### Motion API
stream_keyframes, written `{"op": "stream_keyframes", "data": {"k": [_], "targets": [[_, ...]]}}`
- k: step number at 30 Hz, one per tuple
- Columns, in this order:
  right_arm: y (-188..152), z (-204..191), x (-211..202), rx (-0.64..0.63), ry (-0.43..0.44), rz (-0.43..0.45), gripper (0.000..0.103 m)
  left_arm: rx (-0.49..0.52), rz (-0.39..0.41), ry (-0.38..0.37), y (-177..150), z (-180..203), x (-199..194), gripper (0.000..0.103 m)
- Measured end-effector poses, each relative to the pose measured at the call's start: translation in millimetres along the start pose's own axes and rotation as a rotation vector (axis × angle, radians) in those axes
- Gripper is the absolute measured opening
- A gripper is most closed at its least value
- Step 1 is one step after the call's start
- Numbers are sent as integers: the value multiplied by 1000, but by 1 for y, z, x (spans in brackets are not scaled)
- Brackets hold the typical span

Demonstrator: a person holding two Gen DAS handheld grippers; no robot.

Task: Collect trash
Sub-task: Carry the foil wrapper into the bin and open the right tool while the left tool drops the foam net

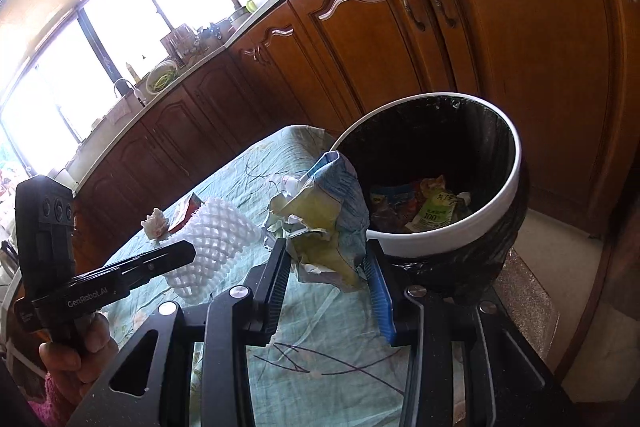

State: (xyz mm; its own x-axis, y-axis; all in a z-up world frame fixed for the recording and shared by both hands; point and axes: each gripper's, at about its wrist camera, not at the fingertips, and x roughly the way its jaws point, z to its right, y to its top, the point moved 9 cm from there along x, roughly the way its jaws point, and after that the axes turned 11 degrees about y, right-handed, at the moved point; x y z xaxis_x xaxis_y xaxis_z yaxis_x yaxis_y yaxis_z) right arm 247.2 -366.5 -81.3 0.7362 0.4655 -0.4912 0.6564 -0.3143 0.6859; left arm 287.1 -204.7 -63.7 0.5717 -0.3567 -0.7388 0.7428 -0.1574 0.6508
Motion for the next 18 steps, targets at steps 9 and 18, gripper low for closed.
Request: {"op": "stream_keyframes", "data": {"k": [9,18], "targets": [[9,23,-15,24,-18,32,39,45,-7,-14,9,30,9,16],[23,46,-23,39,-46,50,39,75,-5,-18,19,53,16,16]]}}
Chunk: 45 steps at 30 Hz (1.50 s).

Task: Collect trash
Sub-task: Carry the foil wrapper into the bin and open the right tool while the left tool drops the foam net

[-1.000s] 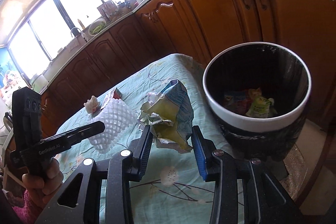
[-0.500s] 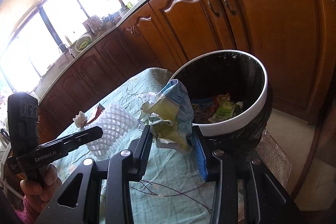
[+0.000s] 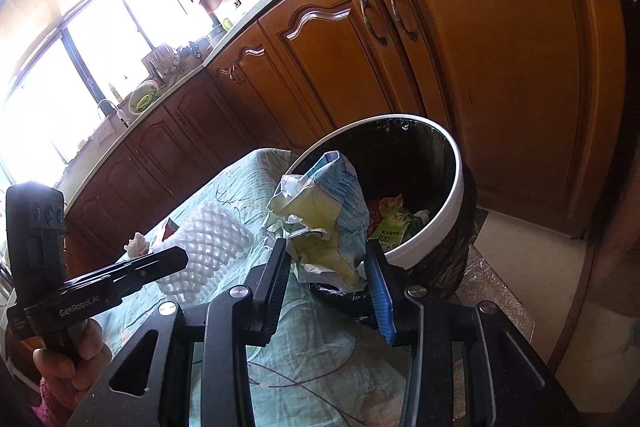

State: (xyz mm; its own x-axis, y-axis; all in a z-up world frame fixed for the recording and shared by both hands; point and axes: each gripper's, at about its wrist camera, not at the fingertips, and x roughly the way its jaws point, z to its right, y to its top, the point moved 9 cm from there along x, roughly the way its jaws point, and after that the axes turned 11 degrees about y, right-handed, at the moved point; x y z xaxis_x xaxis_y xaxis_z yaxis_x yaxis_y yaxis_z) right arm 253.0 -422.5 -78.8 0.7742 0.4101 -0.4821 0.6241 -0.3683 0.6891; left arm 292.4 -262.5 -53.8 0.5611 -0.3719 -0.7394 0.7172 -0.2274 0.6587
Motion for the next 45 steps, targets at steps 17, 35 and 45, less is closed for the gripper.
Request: {"op": "stream_keyframes", "data": {"k": [17,35,45], "targets": [[25,32,8,-3,-71,-5,39,59,-7,23,37,24,34,16],[41,49,39,-22,-150,-78,40,92,-54,46,51,38,78,16],[37,48,48,-13,-150,-105,66,92,-87,47,54,40,95,28]]}}
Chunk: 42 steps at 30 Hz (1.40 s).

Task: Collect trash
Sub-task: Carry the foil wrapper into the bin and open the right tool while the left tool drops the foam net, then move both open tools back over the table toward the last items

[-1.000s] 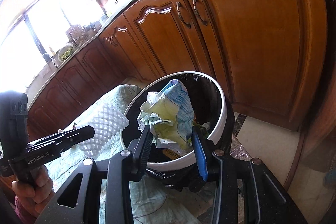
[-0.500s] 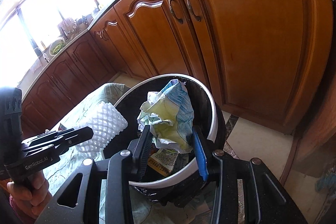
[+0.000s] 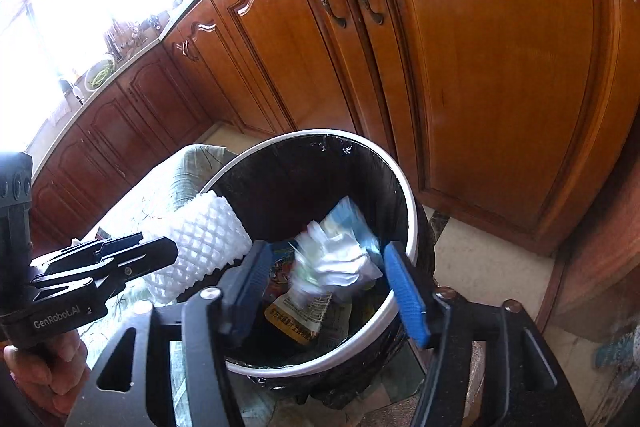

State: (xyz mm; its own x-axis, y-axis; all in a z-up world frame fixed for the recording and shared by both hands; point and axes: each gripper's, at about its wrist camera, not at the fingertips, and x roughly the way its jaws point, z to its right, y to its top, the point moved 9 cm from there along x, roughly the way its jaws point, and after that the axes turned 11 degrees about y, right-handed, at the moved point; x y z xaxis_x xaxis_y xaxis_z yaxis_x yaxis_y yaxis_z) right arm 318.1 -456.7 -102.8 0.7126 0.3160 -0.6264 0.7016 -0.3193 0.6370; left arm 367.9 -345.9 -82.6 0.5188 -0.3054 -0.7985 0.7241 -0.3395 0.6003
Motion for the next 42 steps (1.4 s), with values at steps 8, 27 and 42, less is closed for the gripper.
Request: {"op": "stream_keyframes", "data": {"k": [8,27,42], "targets": [[-7,-6,-21,28,13,68,81,-59,19,-11,-13,-18,-13,55],[-20,-32,-59,51,57,163,87,-125,93,-58,-22,-35,-50,56],[-75,-144,-2,-36,209,-27,99,-381,98,29,-118,-150,-99,79]]}}
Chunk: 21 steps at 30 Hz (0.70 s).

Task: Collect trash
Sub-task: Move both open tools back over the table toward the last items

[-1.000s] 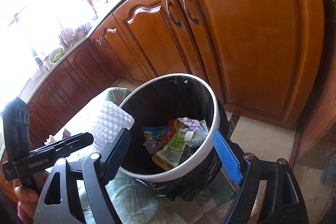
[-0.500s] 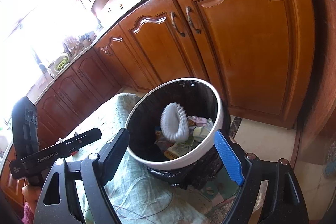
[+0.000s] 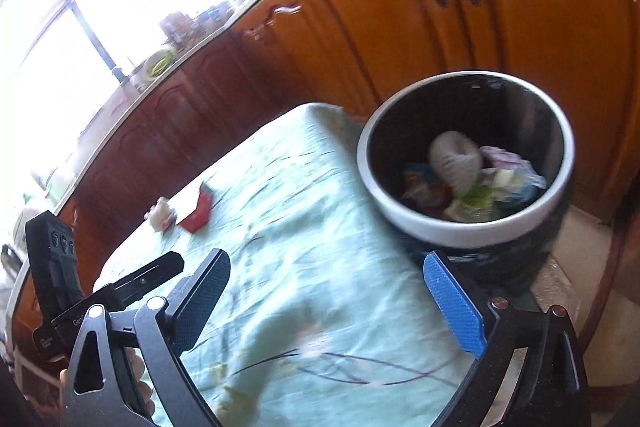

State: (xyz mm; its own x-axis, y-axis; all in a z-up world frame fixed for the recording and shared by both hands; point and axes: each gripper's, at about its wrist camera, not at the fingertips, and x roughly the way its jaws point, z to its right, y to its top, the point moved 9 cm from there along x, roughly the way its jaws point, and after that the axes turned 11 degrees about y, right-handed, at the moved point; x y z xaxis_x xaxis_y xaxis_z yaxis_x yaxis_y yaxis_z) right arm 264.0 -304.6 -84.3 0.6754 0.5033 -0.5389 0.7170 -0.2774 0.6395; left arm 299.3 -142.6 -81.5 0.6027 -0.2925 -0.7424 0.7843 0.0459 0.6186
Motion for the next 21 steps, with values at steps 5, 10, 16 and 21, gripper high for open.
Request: {"op": "stream_keyframes", "data": {"k": [5,10,16,21], "targets": [[-15,-44,27,-85,58,-18,99,-94,72,53,-9,-59,-28,85],[-24,-74,53,-115,114,-35,99,-124,53,180,-17,-113,-39,86],[-31,-107,90,-131,165,-115,99,-169,68,276,-16,-171,-57,86],[-25,-129,128,-150,175,-183,99,-143,117,369,-1,-200,-70,86]]}}
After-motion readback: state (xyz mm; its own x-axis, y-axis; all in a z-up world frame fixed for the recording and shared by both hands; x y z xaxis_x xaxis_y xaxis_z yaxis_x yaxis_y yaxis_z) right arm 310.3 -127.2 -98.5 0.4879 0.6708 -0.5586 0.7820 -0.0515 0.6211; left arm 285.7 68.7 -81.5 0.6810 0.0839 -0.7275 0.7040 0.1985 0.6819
